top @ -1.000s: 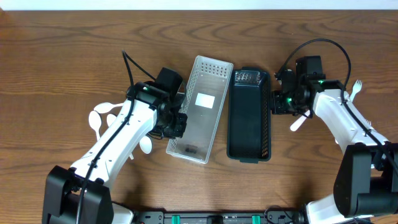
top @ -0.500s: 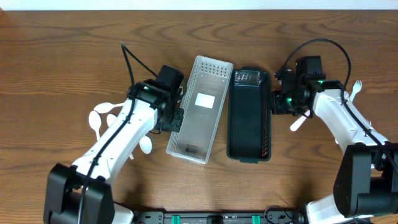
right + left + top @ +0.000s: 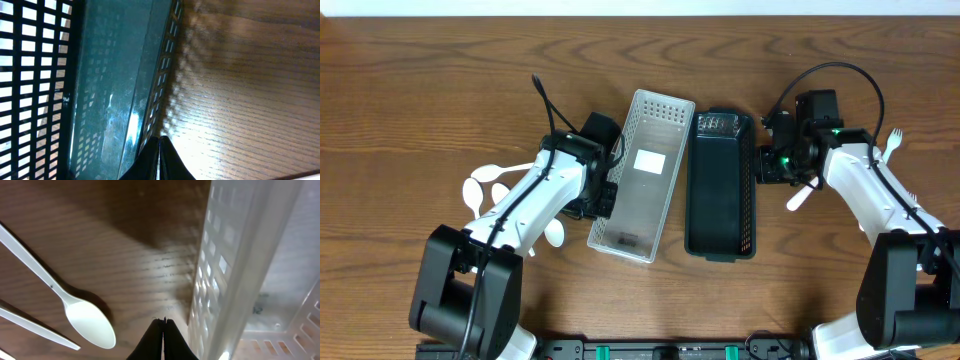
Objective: Pack container
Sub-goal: 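Push the two baskets together with both grippers, aligning them side by side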
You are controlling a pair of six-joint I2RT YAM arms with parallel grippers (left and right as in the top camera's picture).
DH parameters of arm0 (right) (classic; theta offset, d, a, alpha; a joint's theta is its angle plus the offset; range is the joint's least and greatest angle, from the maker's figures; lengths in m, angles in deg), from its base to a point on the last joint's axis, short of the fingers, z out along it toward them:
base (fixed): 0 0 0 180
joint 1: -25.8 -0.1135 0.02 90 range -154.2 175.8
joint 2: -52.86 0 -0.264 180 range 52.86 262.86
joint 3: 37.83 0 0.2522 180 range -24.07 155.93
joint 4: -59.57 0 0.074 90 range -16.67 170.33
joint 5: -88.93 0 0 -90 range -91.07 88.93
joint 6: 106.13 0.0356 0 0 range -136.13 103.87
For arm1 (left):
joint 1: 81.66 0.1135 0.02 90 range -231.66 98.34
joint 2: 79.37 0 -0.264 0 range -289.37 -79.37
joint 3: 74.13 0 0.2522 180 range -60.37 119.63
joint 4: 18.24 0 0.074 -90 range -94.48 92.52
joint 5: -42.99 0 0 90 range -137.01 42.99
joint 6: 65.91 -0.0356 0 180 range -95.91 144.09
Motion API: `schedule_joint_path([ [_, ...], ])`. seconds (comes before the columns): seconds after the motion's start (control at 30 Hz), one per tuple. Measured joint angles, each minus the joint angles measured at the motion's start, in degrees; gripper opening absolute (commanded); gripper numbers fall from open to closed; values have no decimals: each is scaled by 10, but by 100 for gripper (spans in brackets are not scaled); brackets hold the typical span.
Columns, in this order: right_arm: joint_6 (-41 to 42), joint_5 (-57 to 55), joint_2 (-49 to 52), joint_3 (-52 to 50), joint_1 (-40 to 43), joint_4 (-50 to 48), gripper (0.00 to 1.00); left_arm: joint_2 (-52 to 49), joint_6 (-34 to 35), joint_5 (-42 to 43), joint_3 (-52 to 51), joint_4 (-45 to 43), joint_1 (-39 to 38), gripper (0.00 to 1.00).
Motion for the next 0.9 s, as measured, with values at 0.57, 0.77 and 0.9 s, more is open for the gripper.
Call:
schedule_joint_path([
  [0.57,0,45,0,0,0,-38,6,0,0,116,0,53,0,6],
  [0.77,0,55,0,0,0,-41,6,0,0,123,0,57,0,6],
  [0.9,0,57,0,0,0,-42,6,0,0,141,0,57,0,6],
])
